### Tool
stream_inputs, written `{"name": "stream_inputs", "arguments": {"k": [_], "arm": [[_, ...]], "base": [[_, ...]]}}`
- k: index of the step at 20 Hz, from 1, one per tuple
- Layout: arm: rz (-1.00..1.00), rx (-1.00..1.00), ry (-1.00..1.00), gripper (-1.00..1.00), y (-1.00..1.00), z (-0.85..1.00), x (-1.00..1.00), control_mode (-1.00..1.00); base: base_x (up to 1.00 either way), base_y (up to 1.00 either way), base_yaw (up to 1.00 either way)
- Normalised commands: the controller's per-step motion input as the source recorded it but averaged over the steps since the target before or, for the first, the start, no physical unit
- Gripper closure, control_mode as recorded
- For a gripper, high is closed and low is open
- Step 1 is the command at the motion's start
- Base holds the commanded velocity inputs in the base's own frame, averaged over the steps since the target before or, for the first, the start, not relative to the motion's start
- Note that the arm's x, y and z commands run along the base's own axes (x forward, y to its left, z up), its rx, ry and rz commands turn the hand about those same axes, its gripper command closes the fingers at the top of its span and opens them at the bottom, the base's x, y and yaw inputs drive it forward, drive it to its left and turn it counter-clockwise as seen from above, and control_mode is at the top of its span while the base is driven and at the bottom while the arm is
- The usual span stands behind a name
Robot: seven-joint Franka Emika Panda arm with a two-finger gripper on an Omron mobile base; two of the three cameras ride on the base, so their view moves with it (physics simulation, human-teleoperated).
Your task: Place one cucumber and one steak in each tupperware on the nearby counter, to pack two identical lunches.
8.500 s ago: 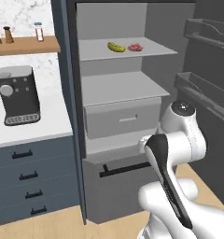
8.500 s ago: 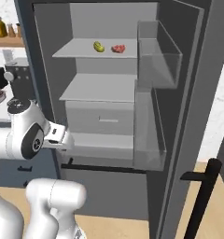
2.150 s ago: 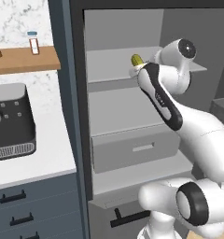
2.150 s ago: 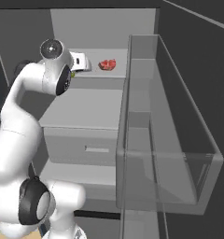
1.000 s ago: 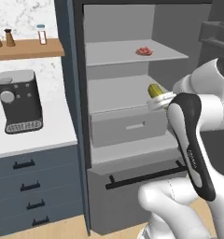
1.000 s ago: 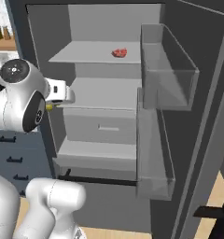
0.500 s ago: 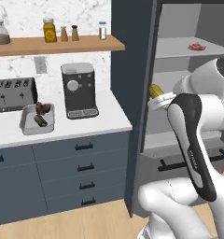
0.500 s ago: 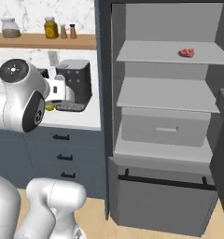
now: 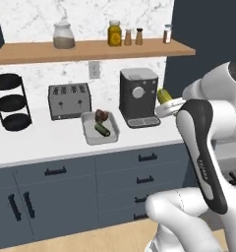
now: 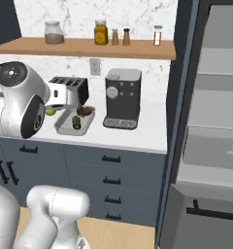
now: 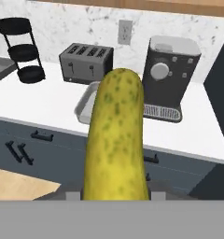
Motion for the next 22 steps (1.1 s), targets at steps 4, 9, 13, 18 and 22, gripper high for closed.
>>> {"name": "stream_inputs", "arguments": {"k": [4,9,13,18,22], "arm": [[0.0,0.0,0.0,1.0,0.0,0.0,0.0,1.0],[0.0,0.0,0.0,1.0,0.0,0.0,0.0,1.0],[0.0,0.0,0.0,1.0,0.0,0.0,0.0,1.0],[0.0,0.0,0.0,1.0,0.0,0.0,0.0,1.0],[0.0,0.0,0.0,1.0,0.0,0.0,0.0,1.0]], "base": [[0.44,1.0,0.03],[0.0,1.0,0.06],[0.34,1.0,0.02],[0.85,1.0,0.0],[0.88,1.0,0.0]]}}
